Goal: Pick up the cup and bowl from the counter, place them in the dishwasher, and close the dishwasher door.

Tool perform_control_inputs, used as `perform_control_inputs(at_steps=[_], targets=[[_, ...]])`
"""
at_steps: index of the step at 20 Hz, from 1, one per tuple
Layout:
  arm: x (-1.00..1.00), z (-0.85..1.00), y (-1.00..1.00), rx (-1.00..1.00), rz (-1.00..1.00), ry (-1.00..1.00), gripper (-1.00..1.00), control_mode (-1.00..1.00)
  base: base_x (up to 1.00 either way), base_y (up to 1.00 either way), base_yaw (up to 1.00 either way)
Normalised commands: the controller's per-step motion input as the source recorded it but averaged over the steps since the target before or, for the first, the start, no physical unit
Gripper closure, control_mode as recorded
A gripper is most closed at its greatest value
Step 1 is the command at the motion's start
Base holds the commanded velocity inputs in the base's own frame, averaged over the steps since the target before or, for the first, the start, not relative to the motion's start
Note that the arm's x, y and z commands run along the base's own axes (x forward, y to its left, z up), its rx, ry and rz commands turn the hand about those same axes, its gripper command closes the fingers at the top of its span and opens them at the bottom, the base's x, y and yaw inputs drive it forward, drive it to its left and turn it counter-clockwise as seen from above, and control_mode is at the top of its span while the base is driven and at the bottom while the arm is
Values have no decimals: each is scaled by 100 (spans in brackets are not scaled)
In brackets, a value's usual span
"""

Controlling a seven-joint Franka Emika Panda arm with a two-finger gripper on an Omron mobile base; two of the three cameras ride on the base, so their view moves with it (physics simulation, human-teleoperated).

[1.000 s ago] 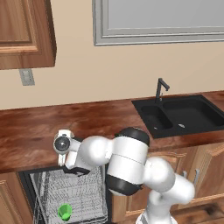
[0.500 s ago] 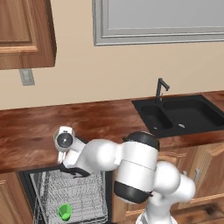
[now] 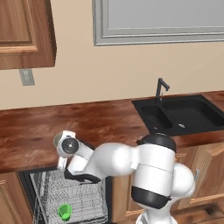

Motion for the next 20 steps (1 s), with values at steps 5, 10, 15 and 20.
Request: perform_control_inputs(at_steps=[5,10,15,20], targets=[[-52,0,0,0,0,0,100,-100,0,0,0],[-48,-8,0,3,0,0,100,-100,0,0,0],[-38,-21,0,3,0,0,100,-100,0,0,0],[-27,-31,0,4,0,0,100,-100,0,0,0]])
